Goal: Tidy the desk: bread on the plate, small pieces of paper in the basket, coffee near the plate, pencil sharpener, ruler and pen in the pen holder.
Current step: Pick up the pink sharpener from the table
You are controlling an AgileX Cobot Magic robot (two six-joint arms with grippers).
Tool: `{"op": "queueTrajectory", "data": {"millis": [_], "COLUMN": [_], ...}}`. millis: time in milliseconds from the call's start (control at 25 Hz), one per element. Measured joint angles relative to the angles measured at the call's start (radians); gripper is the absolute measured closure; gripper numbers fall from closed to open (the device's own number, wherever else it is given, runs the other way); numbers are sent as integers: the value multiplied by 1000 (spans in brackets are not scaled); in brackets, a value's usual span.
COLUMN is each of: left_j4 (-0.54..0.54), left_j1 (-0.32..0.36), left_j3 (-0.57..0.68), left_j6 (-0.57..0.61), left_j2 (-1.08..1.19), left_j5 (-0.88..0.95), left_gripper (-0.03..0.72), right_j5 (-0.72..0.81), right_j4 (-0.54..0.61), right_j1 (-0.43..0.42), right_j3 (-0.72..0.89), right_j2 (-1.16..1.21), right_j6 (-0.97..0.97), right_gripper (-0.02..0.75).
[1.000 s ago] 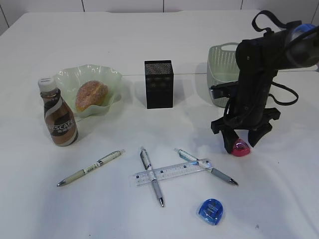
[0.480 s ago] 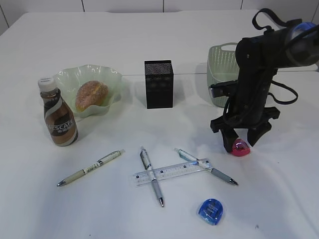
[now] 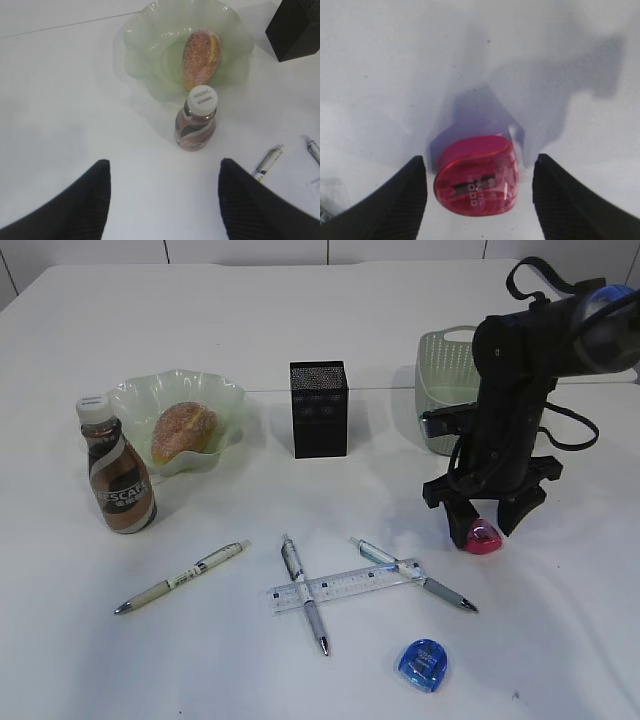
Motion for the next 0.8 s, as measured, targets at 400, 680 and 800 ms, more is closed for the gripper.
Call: {"op": "queueTrajectory", "data": {"millis": [400, 680, 800], "left_j4": [0, 0, 0], "left_j1": [0, 0, 0], "left_j3": [0, 0, 0], "left_j6": [0, 0, 0], "left_j2": [0, 0, 0], "left_j5": [0, 0, 0], "left_gripper": [214, 214, 214], "right_j5": [0, 7, 7], "right_j4": [4, 6, 7], "right_j1": [0, 0, 0], "right_j3": [0, -3, -3], "right_j2": [3, 18, 18], "right_j6": [0, -2, -2], "right_gripper": [223, 223, 223]}}
